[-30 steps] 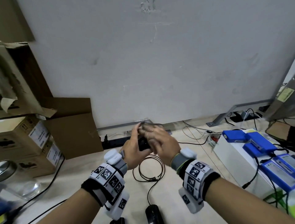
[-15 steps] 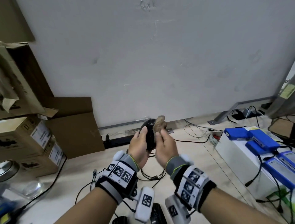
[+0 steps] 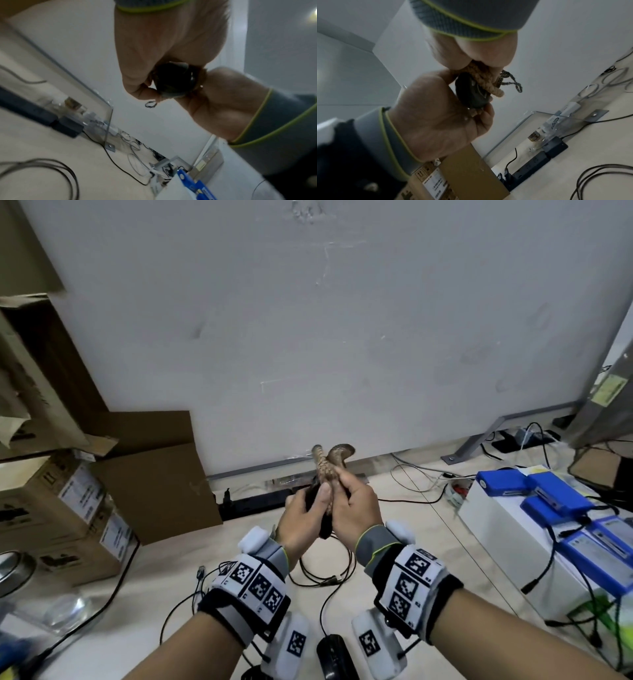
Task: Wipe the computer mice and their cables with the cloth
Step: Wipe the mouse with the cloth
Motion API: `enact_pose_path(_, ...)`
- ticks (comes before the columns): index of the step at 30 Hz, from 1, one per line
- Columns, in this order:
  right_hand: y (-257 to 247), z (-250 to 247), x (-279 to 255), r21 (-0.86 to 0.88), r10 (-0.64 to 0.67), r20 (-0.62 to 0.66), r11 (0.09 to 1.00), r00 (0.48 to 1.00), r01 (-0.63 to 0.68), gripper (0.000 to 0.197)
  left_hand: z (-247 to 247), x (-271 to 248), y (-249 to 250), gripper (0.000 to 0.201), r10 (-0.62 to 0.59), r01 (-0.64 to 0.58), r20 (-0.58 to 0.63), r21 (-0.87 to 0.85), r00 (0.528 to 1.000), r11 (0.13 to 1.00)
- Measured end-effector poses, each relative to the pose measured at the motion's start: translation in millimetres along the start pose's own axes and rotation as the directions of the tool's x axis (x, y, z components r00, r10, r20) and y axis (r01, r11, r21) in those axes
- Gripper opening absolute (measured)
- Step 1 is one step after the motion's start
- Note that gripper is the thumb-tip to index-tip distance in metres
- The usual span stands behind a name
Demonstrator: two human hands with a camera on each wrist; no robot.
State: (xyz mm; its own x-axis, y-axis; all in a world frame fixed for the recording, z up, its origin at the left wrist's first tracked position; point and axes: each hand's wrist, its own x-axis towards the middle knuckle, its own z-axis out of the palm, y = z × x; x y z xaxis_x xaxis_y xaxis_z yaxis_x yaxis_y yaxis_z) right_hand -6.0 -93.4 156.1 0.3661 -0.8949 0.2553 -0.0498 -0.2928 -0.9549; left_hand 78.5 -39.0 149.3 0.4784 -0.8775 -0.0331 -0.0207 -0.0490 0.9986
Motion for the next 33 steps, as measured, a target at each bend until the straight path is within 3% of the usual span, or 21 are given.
enact_pose_path(2,5.6,0.2,4.6,0.102,0.098,0.015,0.990,0.995,-0.099,0.025,-4.3,-3.4,-1.3,0.043,-0.047,0.051,0.033,-0.110,0.998,0.993)
enact_pose_path(4,8.9,-1.8,13.7,0.240,0.215,-0.025,0.950,0.976,-0.202,0.022,-14.7,-5.8,3.0,0.053,-0.194,0.215,0.094,-0.330,0.976,0.919)
enact_pose_path(6,11.5,-4.9,20.3,0.258,0.244,-0.068,0.941,0.967,-0.219,0.025,-25.4,-2.9,2.5,0.059,-0.278,0.312,0.143,-0.443,0.950,0.840)
enact_pose_path(8,7.7,-5.1,18.5,0.177,0.147,-0.010,0.974,0.989,-0.143,0.023,-24.9,-2.0,8.8,0.060,-0.299,0.343,0.167,-0.430,0.939,0.835)
enact_pose_path(10,1.5,-1.3,3.8,0.000,-0.016,0.195,1.000,0.981,0.016,0.032,-20.0,1.2,11.2,0.056,-0.302,0.339,0.154,-0.448,0.941,0.827)
enact_pose_path(12,-2.2,5.7,-18.6,-0.155,-0.157,0.347,0.963,0.925,0.221,0.044,-21.5,6.0,10.4,0.056,-0.312,0.326,0.121,-0.536,0.942,0.779)
enact_pose_path(15,-3.7,3.3,-33.1,-0.172,-0.306,0.474,0.887,0.825,0.428,0.046,-30.6,9.7,11.5,0.045,-0.278,0.301,0.138,-0.626,0.951,0.719)
enact_pose_path(17,2.6,-3.3,-18.3,-0.166,-0.356,0.467,0.864,0.809,0.475,0.044,-28.0,6.9,15.9,0.034,-0.252,0.305,0.173,-0.589,0.952,0.749)
enact_pose_path(18,6.2,-6.7,-6.7,-0.168,-0.334,0.413,0.887,0.847,0.431,0.042,-25.7,5.4,17.2,0.033,-0.263,0.331,0.201,-0.535,0.944,0.778)
enact_pose_path(20,6.5,-14.9,12.1,-0.126,-0.175,0.265,0.969,0.948,0.214,0.039,-23.2,2.0,18.6,0.043,-0.296,0.386,0.258,-0.455,0.920,0.803)
enact_pose_path(22,5.1,-15.0,12.6,-0.085,-0.106,0.203,0.988,0.973,0.125,0.037,-24.1,4.9,14.8,0.050,-0.314,0.408,0.270,-0.449,0.910,0.795)
enact_pose_path(24,3.9,-10.6,-1.5,-0.126,-0.220,0.239,0.959,0.946,0.255,0.035,-25.2,11.7,12.9,0.046,-0.315,0.383,0.218,-0.507,0.924,0.772)
enact_pose_path(27,4.2,-11.6,-15.0,-0.173,-0.442,0.360,0.834,0.822,0.524,0.034,-27.1,19.5,14.3,0.034,-0.298,0.355,0.192,-0.509,0.935,0.784)
enact_pose_path(28,3.9,-15.4,-8.7,-0.197,-0.460,0.360,0.813,0.812,0.548,0.031,-28.6,18.4,15.0,0.034,-0.309,0.372,0.208,-0.469,0.928,0.801)
enact_pose_path(29,5.2,-20.4,1.7,-0.231,-0.447,0.310,0.821,0.839,0.522,0.026,-29.8,15.9,15.9,0.037,-0.321,0.397,0.242,-0.421,0.916,0.816)
enact_pose_path(30,7.4,-26.2,13.8,-0.265,-0.375,0.223,0.865,0.900,0.426,0.021,-30.3,12.0,18.3,0.042,-0.330,0.422,0.285,-0.373,0.900,0.826)
enact_pose_path(32,11.9,-35.9,36.9,-0.243,-0.089,0.045,0.965,0.995,0.097,0.011,-31.7,8.3,18.9,0.050,-0.340,0.448,0.330,-0.343,0.880,0.826)
enact_pose_path(33,14.0,-39.1,45.3,-0.157,0.017,-0.026,0.987,1.000,-0.021,0.007,-32.3,7.6,19.3,0.052,-0.336,0.447,0.332,-0.354,0.881,0.821)
